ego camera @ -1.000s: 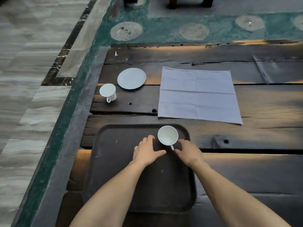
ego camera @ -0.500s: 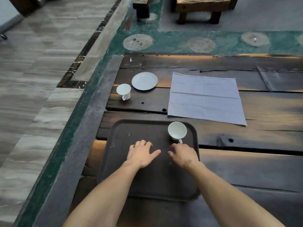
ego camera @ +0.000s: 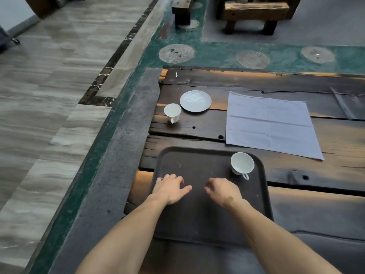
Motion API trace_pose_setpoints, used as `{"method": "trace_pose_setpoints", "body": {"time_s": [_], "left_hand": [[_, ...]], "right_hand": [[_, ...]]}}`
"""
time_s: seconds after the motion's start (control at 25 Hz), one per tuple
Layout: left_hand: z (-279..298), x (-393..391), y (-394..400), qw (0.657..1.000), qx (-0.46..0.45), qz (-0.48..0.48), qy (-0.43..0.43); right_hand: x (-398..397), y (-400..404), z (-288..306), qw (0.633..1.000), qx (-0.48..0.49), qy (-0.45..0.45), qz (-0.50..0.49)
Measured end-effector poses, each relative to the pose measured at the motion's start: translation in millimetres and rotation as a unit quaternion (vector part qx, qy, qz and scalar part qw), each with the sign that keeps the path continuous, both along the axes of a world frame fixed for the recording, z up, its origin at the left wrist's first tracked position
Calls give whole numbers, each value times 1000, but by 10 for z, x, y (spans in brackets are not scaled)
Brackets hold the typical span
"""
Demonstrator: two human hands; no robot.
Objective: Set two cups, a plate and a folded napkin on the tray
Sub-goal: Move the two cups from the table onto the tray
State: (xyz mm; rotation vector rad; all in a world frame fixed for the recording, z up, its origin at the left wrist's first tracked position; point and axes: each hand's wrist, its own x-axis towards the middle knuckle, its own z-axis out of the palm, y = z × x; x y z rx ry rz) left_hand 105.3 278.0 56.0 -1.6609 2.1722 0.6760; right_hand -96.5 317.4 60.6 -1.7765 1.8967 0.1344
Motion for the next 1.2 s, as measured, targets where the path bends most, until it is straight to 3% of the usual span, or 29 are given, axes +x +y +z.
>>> {"method": "trace_pose_setpoints", "body": {"time_s": [0.6,1.2], "left_hand": [[-73,733,-890,999,-11,-24,27],[-378,784,-2022,998,-39,-8,51]], "right_hand": [[807,-957,-85,1000,-29,-1,2],[696,-2116,-391,998,-58,-4,17]]}}
